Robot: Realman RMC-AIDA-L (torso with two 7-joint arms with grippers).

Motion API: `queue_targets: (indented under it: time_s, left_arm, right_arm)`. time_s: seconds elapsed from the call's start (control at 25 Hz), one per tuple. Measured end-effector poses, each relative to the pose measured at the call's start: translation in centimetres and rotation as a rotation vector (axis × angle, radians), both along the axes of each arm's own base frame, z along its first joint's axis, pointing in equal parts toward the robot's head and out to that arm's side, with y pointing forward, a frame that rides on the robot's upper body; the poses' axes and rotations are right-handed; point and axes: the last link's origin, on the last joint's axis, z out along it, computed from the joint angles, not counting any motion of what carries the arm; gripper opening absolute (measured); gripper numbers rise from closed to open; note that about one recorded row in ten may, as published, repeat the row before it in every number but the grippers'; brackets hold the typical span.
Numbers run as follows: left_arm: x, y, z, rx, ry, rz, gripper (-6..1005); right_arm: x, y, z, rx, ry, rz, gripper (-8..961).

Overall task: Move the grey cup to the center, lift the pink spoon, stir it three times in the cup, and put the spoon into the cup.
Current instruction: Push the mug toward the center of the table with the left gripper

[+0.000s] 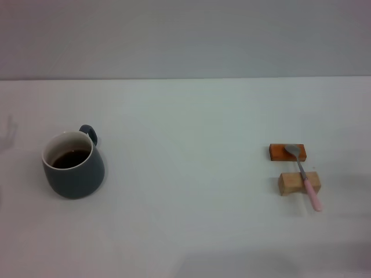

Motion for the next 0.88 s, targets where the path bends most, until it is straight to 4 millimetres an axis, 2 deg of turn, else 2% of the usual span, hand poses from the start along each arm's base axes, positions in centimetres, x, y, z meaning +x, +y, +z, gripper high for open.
queue_targets:
  time_s: [0.36,0.84,0.88]
  left_arm:
    - [-0.3,-0.3,-0.3,-0.017,-0.005,0.009,801]
    - [-0.9,-1.5,-2.4,-0.130,0.010,0.028,798]
    - [-1.1,-1.6,-2.5,-0.139,0.010,0.036,753]
  right_arm:
    - [-0.6,0.6,0.1,0.012,-0.020,0.024,650]
    - [-1.2,1.3,0.1,0.020,-0.014,0.039,651]
    - [-1.2,1.3,0.1,0.022,-0.013,0.040,651]
